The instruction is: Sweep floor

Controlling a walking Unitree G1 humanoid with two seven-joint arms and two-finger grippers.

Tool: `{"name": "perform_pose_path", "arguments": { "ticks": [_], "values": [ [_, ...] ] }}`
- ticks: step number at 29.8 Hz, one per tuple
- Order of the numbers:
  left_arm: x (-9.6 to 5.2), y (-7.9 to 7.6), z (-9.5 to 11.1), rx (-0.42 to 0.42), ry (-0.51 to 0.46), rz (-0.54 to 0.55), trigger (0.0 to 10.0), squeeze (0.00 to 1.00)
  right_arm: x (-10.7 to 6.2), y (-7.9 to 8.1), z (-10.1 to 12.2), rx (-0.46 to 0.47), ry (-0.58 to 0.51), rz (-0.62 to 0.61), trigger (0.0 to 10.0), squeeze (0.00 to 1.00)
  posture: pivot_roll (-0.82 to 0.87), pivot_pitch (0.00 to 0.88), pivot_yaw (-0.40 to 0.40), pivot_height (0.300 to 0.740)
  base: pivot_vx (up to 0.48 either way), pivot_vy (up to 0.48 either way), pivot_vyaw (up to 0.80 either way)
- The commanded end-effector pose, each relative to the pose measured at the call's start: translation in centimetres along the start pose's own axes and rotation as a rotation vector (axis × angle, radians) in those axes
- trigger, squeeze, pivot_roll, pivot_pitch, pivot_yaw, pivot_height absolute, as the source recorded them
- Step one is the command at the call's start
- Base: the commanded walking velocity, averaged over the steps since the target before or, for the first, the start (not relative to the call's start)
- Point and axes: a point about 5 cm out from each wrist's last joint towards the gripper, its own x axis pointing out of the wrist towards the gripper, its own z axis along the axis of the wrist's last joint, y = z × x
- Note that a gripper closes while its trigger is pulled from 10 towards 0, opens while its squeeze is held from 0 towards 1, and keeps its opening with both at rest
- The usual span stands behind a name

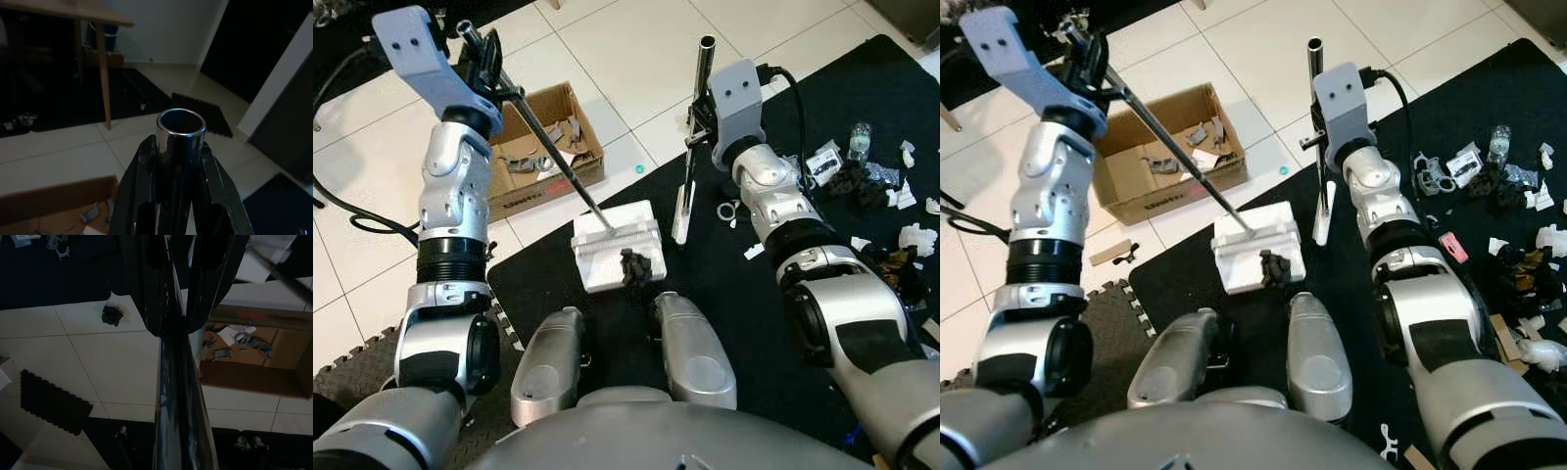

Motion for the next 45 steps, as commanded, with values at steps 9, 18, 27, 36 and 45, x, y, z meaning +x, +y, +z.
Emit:
{"name": "perform_pose_path", "arguments": {
  "ticks": [9,18,27,36,45],
  "values": [
    [0.3,-1.3,4.1,-0.027,-0.126,-0.021,10.0,0.0,0.0,-0.1,0.2,-0.008,-0.023,-0.008,10.0,0.0,-0.04,0.094,0.006,0.74,0.0,0.0,0.0],
    [0.1,-1.9,5.8,-0.038,-0.167,-0.037,10.0,0.0,0.0,-0.1,0.2,-0.015,-0.019,-0.004,10.0,0.0,-0.04,0.089,0.004,0.74,0.0,0.0,0.0],
    [-0.3,-2.9,7.3,-0.048,-0.194,-0.061,10.0,0.0,0.0,0.0,0.0,-0.019,-0.011,-0.001,10.0,0.0,-0.03,0.084,0.005,0.74,0.0,0.0,0.0],
    [-1.2,-3.5,7.8,-0.057,-0.192,-0.068,10.0,0.0,0.0,0.1,-0.2,-0.022,0.0,0.003,10.0,0.0,-0.03,0.082,0.004,0.74,0.0,0.0,0.0],
    [-1.0,-3.7,8.4,0.022,-0.213,-0.055,10.0,0.0,-0.1,0.1,-0.4,-0.025,0.007,0.004,10.0,0.0,-0.03,0.085,0.001,0.74,0.0,0.0,0.0]
  ]
}}
